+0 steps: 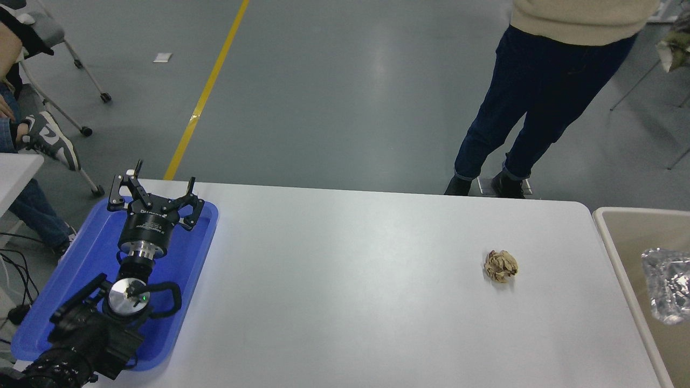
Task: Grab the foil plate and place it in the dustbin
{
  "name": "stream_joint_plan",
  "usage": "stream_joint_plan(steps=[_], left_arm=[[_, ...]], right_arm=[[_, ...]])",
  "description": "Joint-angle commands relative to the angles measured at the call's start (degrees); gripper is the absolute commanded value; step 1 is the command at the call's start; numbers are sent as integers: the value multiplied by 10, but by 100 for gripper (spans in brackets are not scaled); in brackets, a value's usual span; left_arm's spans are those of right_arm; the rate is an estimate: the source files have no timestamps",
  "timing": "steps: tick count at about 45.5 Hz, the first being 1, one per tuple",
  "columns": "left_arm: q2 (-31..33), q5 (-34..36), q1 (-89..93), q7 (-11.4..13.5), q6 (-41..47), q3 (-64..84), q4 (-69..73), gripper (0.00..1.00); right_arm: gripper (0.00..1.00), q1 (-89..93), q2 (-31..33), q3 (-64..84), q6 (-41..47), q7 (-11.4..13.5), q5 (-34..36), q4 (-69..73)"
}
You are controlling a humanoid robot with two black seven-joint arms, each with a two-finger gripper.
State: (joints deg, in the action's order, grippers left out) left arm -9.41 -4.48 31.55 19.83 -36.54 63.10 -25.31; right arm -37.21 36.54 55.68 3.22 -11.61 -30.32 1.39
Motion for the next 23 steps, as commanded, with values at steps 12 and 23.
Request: stream_joint_plan(steps=[12, 23], left_arm=[[0, 0, 0, 0, 0, 0, 0, 100], [0, 0, 0, 0, 1, 0, 0, 100]], right_arm=[[0, 41, -45, -94, -49, 44, 10, -1], [100, 41, -45, -98, -44, 43, 12, -1]])
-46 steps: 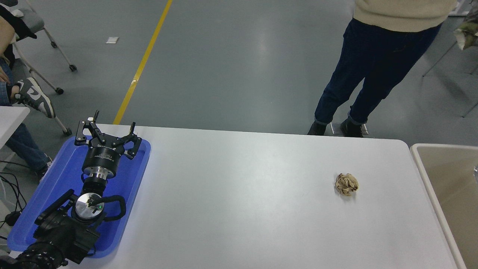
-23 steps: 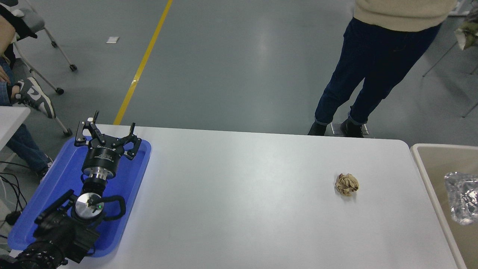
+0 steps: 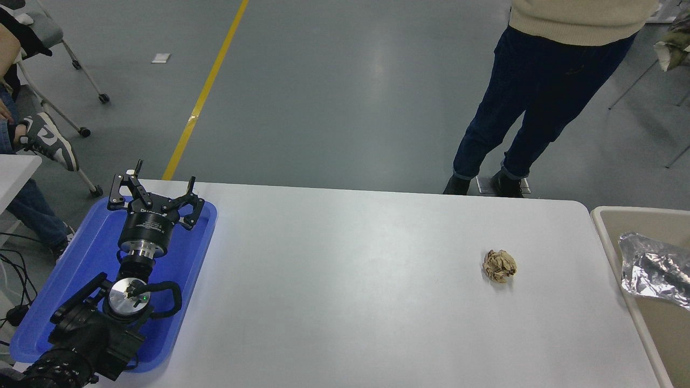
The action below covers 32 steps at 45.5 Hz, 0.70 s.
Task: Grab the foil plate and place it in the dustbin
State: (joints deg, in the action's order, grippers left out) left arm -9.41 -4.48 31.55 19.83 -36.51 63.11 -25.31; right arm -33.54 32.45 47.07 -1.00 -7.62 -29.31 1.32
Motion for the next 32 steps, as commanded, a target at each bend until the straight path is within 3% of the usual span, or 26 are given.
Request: stream_joint_plan(steps=[1, 14, 22, 32], left_arm=[[0, 0, 0, 0, 0, 0, 0, 100], [0, 0, 0, 0, 0, 0, 0, 100], [0, 0, 0, -1, -1, 0, 0, 100], [0, 0, 0, -1, -1, -1, 0, 100]], right_arm=[[100, 4, -5, -12, -2, 3, 2, 0], [100, -1, -7, -13, 1, -5, 7, 3], [100, -37, -17, -14, 6, -33, 7, 10], [100, -163, -8, -34, 94, -46, 22, 92]])
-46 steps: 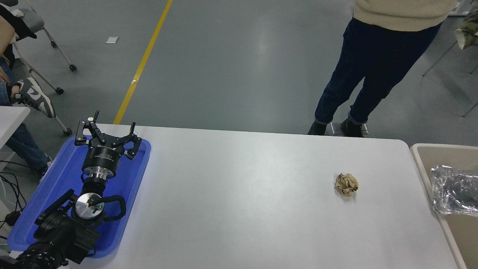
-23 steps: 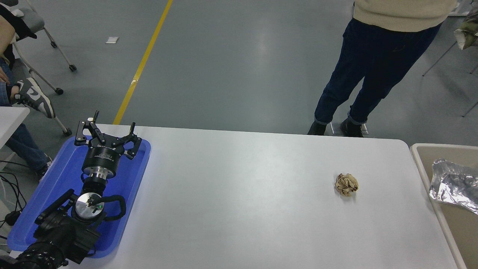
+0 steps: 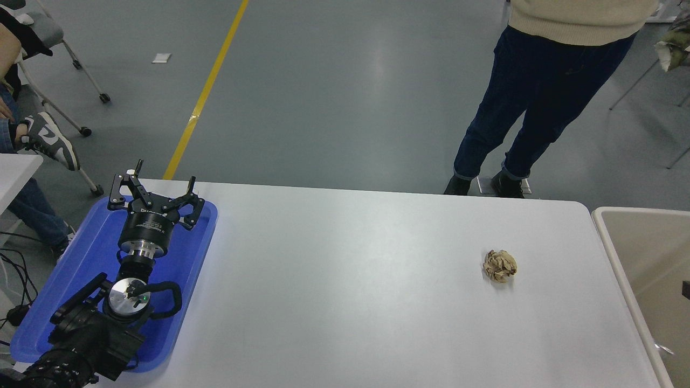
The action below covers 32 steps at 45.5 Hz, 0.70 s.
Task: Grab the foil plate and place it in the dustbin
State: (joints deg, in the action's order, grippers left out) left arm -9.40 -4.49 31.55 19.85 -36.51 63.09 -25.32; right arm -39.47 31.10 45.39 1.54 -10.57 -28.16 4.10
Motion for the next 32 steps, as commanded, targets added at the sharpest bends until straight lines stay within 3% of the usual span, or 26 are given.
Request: stream_joint_plan(steps=[1, 14, 21, 32], left_arm=[[0, 0, 0, -1, -1, 0, 0, 100], [0, 0, 0, -1, -1, -1, 0, 100], [0, 0, 0, -1, -1, -1, 0, 100], [0, 0, 0, -1, -1, -1, 0, 100]], right_arm=[[100, -114, 10, -18, 78, -16, 9, 71], [100, -306, 62, -7, 137, -7, -4, 301], [100, -440, 84, 36, 152, 28, -43, 499], [100, -607, 58, 121, 153, 52, -56, 731]])
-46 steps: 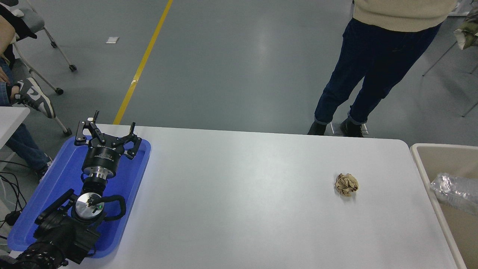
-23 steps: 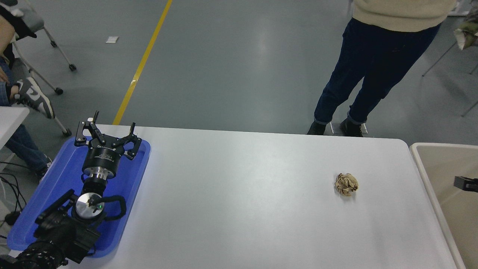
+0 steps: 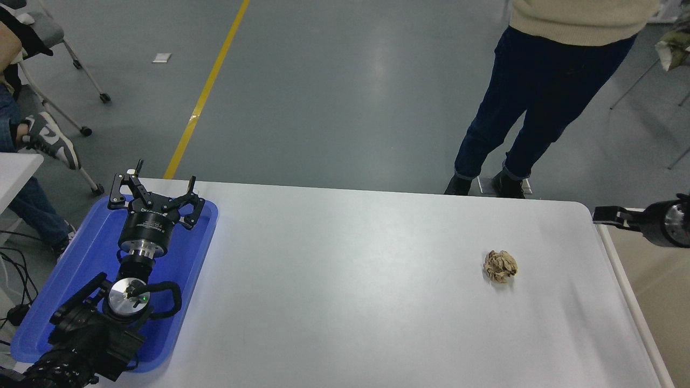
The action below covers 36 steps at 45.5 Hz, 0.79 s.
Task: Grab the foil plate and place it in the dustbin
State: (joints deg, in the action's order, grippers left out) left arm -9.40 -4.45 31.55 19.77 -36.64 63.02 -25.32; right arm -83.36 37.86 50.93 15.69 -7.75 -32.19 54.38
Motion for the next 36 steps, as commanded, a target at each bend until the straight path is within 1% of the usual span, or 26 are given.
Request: stream_joint_plan(steps=[1, 5, 13, 16, 19, 21, 26, 33, 36], left_arm=[[0, 0, 0, 0, 1, 0, 0, 100], [0, 0, 0, 0, 1, 0, 0, 100], [0, 1, 0, 0, 1, 0, 0, 100], [0, 0, 0, 0, 1, 0, 0, 100], [0, 0, 0, 0, 1, 0, 0, 100], [0, 0, 0, 0, 1, 0, 0, 100], [0, 0, 0, 0, 1, 0, 0, 100], [0, 0, 0, 0, 1, 1, 0, 100], [0, 0, 0, 0, 1, 1, 0, 100]], right_arm=[[100, -180, -9, 70, 13, 25, -16, 240], [100, -228, -10, 90, 42, 26, -13, 276], [100, -319, -19, 96, 171, 28, -8, 305], [100, -341, -31, 99, 208, 27, -1, 311], [100, -356, -54, 108, 231, 27, 26, 313], [100, -370, -80, 121, 241, 27, 71, 317], [100, -413, -132, 133, 246, 27, 140, 323], [100, -458, -226, 177, 247, 27, 179, 326], [100, -471, -258, 185, 249, 27, 215, 328]])
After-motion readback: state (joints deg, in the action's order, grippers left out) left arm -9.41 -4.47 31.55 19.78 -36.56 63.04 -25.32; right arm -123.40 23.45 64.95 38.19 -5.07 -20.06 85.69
